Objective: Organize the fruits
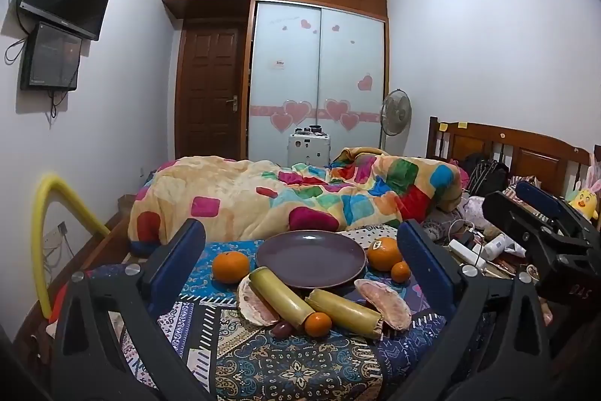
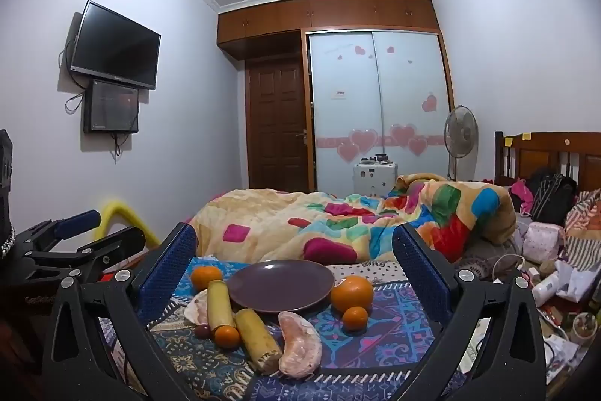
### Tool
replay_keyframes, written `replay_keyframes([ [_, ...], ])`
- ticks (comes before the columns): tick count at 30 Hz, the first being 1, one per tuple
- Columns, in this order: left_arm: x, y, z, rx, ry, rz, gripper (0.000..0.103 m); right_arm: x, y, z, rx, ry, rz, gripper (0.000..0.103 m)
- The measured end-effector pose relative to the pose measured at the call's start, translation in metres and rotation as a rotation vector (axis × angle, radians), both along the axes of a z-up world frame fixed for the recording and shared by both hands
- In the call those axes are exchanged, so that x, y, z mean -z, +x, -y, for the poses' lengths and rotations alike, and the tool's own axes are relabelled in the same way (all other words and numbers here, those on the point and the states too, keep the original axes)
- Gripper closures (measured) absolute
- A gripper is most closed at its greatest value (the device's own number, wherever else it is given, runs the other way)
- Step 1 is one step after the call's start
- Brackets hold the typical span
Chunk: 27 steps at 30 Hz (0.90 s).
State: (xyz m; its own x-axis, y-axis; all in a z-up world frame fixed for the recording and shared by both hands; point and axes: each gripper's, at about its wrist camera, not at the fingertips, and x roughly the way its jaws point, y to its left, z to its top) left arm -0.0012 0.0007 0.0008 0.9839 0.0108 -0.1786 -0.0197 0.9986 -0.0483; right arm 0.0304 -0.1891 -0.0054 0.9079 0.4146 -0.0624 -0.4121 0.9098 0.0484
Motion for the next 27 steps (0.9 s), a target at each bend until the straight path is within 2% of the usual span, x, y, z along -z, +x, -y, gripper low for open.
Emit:
replay_keyframes([
  [17,0.002,0.001,-0.008,-0.01,-0.008,0.005,0.0,0.003,0.003,-0.015,0.001,0.006,-0.003,0.0],
  [27,0.004,0.003,-0.008,-0.009,0.001,0.009,0.0,0.002,0.0,-0.011,-0.013,0.022,-0.008,0.0],
])
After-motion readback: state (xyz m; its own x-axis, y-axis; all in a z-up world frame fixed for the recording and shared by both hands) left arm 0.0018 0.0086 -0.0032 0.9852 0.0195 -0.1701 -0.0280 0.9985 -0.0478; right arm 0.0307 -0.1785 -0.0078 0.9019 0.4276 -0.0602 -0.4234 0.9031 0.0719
